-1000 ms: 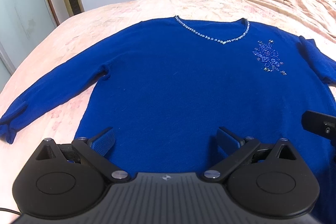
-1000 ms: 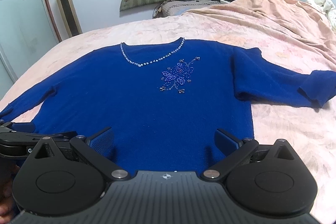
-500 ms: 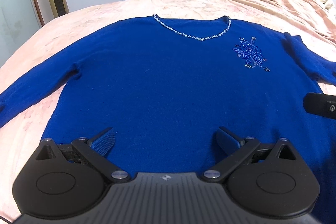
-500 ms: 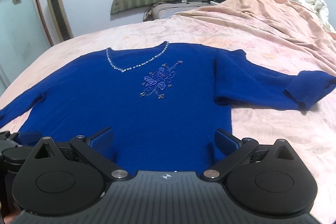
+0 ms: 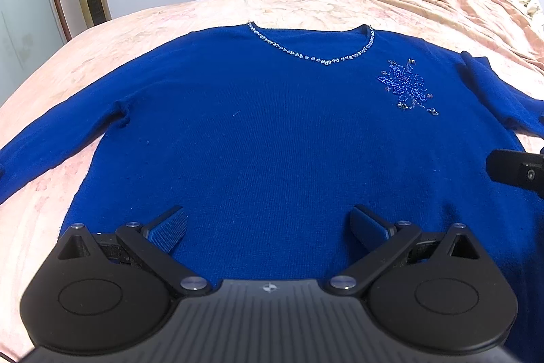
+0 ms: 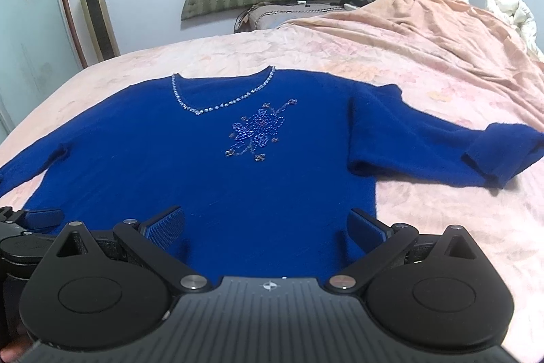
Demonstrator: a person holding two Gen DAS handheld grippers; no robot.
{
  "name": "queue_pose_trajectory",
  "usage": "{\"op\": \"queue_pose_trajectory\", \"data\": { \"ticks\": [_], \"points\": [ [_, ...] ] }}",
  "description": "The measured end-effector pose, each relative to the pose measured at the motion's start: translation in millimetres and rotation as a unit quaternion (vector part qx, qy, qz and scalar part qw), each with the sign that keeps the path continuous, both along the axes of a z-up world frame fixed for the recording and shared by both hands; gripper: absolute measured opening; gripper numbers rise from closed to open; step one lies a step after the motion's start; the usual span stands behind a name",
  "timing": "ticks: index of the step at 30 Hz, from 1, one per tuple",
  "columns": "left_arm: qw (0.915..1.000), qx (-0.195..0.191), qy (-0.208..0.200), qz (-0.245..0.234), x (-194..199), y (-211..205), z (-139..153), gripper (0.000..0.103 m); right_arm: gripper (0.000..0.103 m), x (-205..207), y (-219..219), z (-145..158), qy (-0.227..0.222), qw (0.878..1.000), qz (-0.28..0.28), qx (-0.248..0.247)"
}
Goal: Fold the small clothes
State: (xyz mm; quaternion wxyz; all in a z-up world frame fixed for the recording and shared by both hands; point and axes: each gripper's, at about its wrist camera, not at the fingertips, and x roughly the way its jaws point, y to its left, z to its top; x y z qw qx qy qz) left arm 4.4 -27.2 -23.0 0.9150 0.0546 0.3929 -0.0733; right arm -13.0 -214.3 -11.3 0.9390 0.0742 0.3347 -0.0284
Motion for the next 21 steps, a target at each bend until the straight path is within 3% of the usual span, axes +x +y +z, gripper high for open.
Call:
{"op": "queue_pose_trajectory", "data": {
  "ticks": [12,17,21],
  "points": [
    [1.0000,0.008,-0.006,-0.002,-1,-1,-1,0.103,0.101,6,-10,8,-0.016,0.999,0.004,-0.045],
    [1.0000,0.004,-0.005,-0.003,0,-1,-1,0.103,0.101,14,-55,17,-0.041,0.992,-0.068,-0.099],
    [1.0000,0.005,-0.005,-0.003,1,-1,-1,0.103,0.097,26,-117,9,-0.028,0.983,-0.140,-0.117]
  ]
}}
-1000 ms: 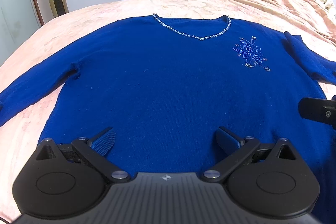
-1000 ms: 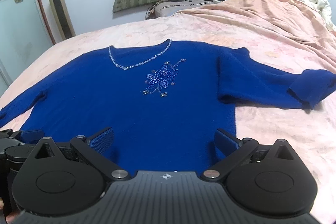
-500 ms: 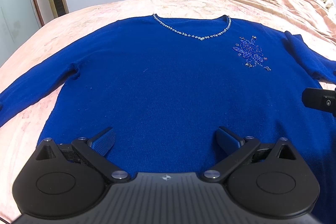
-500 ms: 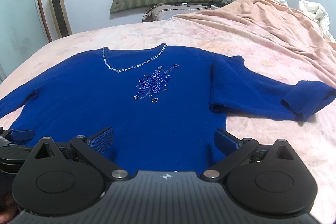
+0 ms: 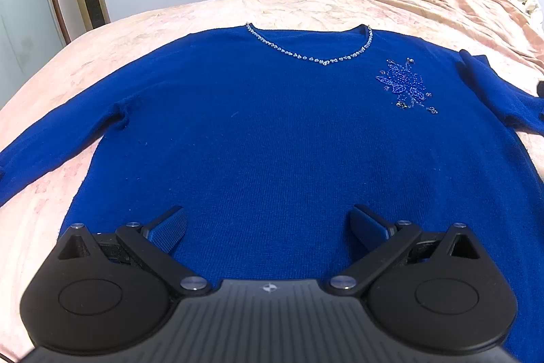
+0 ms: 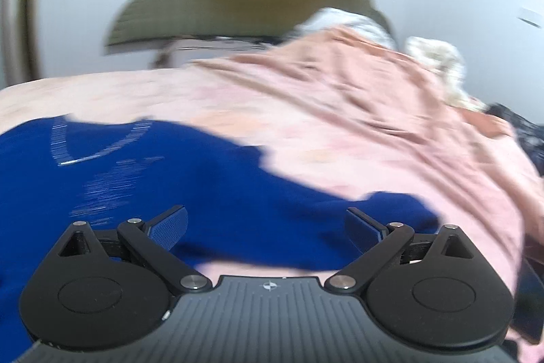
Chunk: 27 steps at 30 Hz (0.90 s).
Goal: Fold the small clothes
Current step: 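Reach the right tool to the sleeve cuff nearest it and grasp it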
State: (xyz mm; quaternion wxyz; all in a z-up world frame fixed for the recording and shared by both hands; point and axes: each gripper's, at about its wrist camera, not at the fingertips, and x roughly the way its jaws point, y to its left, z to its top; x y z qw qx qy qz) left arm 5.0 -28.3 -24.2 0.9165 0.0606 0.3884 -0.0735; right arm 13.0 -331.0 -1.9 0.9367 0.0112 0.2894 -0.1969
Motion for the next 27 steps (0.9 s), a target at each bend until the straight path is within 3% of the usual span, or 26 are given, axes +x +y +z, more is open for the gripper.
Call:
{"op": "queue_pose_trajectory", "data": {
  "ticks": [7,9,11,16,19,21,23,25,27],
  "points": [
    [1.0000,-0.002,-0.002,-0.003,-2,0,0,0.103,0.086,20,-83,-42,0.081,0.994,-0.079,0.001],
    [1.0000,-0.003,-0.002,-0.004,-2,1,0,0.103,0.087,11,-104,-38,0.060,0.986,-0.153,-0.018],
    [1.0000,-0.005,-0.003,-0.005,-2,1,0,0.103,0.090,-4,-122,-25,0.007,0.974,-0.224,-0.028],
    [1.0000,-0.007,-0.004,-0.005,-1,1,-1,0.103,0.094,-26,-145,-3,-0.048,0.956,-0.286,-0.037],
    [0.9999,-0.008,-0.005,-0.006,0,1,-1,0.103,0.097,-35,-144,4,-0.066,0.964,-0.256,0.015],
    [0.9999,-0.008,-0.005,-0.006,0,1,-2,0.103,0.098,-39,-141,3,-0.065,0.973,-0.189,0.114],
    [0.9999,-0.010,-0.006,-0.006,0,1,-2,0.103,0.098,-28,-132,-7,-0.030,0.976,-0.093,0.194],
    [0.9999,-0.010,-0.007,-0.005,0,0,-3,0.103,0.098,-12,-124,-23,-0.001,0.962,-0.006,0.274],
    [0.9999,-0.010,-0.007,-0.006,0,0,-2,0.103,0.097,4,-125,-38,0.011,0.944,0.024,0.329]
  ]
}}
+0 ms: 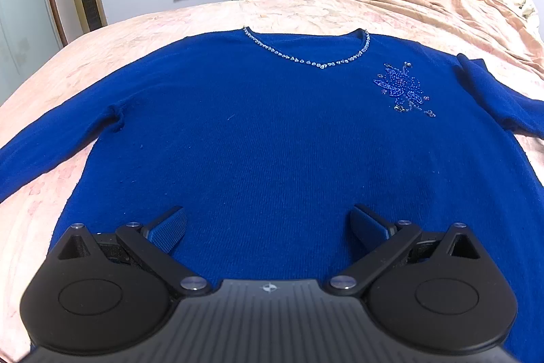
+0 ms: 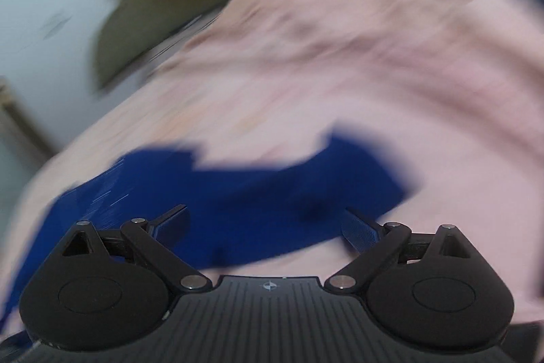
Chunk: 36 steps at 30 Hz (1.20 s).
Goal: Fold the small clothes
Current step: 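Reach the right tool to the sleeve cuff nearest it and grasp it, then carry the held sleeve across the sweater body and open the right tool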
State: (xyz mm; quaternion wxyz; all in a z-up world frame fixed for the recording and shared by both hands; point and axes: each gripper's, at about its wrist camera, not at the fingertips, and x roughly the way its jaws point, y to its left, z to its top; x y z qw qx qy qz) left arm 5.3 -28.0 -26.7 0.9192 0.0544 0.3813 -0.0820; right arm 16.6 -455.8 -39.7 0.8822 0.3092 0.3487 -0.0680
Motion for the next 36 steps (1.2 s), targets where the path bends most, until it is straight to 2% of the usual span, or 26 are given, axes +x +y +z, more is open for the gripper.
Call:
{"op": "queue_pose_trajectory", "data": {
  "ticks": [2,4,5,6,7,8,9,11,12,14,16,18,20,25,26,28,29,30,31,33,36],
  "points": [
    [1.0000,-0.001,0.002,0.000,0,0,0,0.103,0.095,13,-13,-7,0.009,1.000,-0.017,-0.005],
    [1.0000,0.000,0.003,-0.001,0,0,0,0.103,0.088,19,-38,-4,0.020,0.993,-0.091,-0.073],
    [1.0000,0.000,0.004,-0.002,0,1,0,0.103,0.087,19,-45,5,0.040,0.978,-0.151,-0.142],
    [1.0000,-0.001,0.004,-0.001,0,1,0,0.103,0.091,17,-49,17,0.059,0.950,-0.216,-0.218],
    [1.0000,-0.001,0.003,-0.001,0,1,0,0.103,0.091,13,-48,28,0.060,0.923,-0.267,-0.269],
    [1.0000,-0.002,0.003,0.000,0,1,0,0.103,0.093,2,-49,40,0.039,0.909,-0.296,-0.292],
    [1.0000,-0.002,0.002,0.000,0,1,-1,0.103,0.103,-8,-48,50,0.003,0.910,-0.300,-0.287],
    [1.0000,-0.002,0.000,0.001,0,0,-1,0.103,0.103,-19,-51,55,-0.039,0.932,-0.267,-0.243],
    [1.0000,-0.002,0.000,0.001,0,0,-1,0.103,0.103,-19,-53,52,-0.031,0.943,-0.252,-0.215],
    [1.0000,-0.003,0.000,0.001,-1,0,-1,0.103,0.103,-25,-58,39,-0.008,0.958,-0.241,-0.156],
    [1.0000,-0.003,0.001,0.000,0,1,-1,0.103,0.100,-35,-68,22,-0.006,0.965,-0.245,-0.091],
    [1.0000,-0.002,0.001,0.000,-1,1,-1,0.103,0.095,-41,-79,6,0.002,0.964,-0.264,-0.027],
    [1.0000,-0.002,-0.001,0.001,-1,0,-1,0.103,0.089,-44,-83,-8,0.006,0.961,-0.277,0.006],
    [1.0000,-0.002,-0.004,0.002,-2,0,-1,0.103,0.085,-32,-89,-24,-0.054,0.955,-0.293,0.020],
    [1.0000,-0.002,-0.004,0.003,-1,0,-1,0.103,0.081,-32,-93,-23,-0.066,0.953,-0.294,0.030],
    [1.0000,-0.001,-0.002,0.003,-1,-1,-1,0.103,0.065,-24,-102,-30,-0.072,0.950,-0.299,0.053],
    [1.0000,0.000,-0.002,0.003,0,-1,-1,0.103,0.046,-22,-104,-30,-0.065,0.948,-0.308,0.056],
    [1.0000,0.000,-0.001,0.002,0,-1,-1,0.103,0.023,-21,-106,-29,-0.055,0.946,-0.314,0.053],
    [1.0000,0.000,0.001,0.002,0,-1,0,0.103,0.011,-22,-107,-27,-0.053,0.947,-0.312,0.053],
    [1.0000,0.002,0.008,0.001,3,-1,1,0.103,0.012,-26,-105,-19,-0.060,0.950,-0.303,0.041],
    [0.9997,0.002,0.019,-0.011,6,-3,8,0.103,0.011,-33,-100,14,-0.069,0.951,-0.300,-0.041]
  ]
}}
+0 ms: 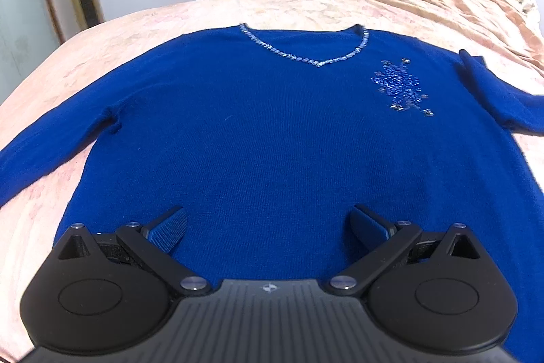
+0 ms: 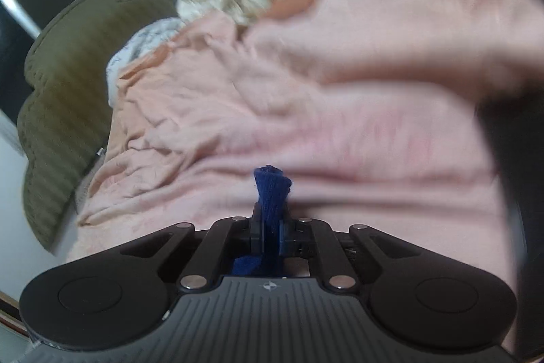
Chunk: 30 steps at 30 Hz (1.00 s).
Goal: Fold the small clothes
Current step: 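Carry the held sleeve across the sweater body and open the right tool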
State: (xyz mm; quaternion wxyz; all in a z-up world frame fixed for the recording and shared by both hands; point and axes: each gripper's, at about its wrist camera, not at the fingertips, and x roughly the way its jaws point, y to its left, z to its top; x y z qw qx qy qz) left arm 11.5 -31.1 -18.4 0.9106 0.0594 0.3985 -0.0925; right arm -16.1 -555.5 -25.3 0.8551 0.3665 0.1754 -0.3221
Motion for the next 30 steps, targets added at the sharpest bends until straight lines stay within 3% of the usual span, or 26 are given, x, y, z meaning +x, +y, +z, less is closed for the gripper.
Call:
{"op": "queue_pose_trajectory", "data": {
  "ticks": [2,5,8,10,13,17,22,30],
  "points": [
    [0.9999,-0.005,-0.007,-0.008,0,-1,9,0.103,0.011,-9,1,31,0.009,0.997,-0.024,-0.069],
    [0.9994,-0.015,-0.029,-0.014,-1,1,24,0.103,0.011,-24,4,79,0.029,0.981,-0.074,-0.179],
    [0.9991,-0.016,-0.038,-0.012,2,4,31,0.103,0.011,-34,14,108,0.041,0.964,-0.097,-0.246],
    [0.9992,-0.016,-0.037,-0.006,4,7,32,0.103,0.011,-33,29,116,0.039,0.958,-0.084,-0.271],
    [0.9995,-0.017,-0.026,0.007,10,14,30,0.103,0.011,-20,66,116,0.026,0.960,-0.019,-0.279],
    [0.9996,-0.014,-0.012,0.023,14,28,26,0.103,0.011,9,118,105,0.005,0.964,0.081,-0.254],
    [0.9991,-0.012,0.001,0.041,17,44,20,0.103,0.012,49,189,94,0.012,0.947,0.184,-0.262],
    [0.9990,-0.001,0.004,0.044,19,56,16,0.103,0.012,94,278,78,0.022,0.927,0.283,-0.245]
  ]
}}
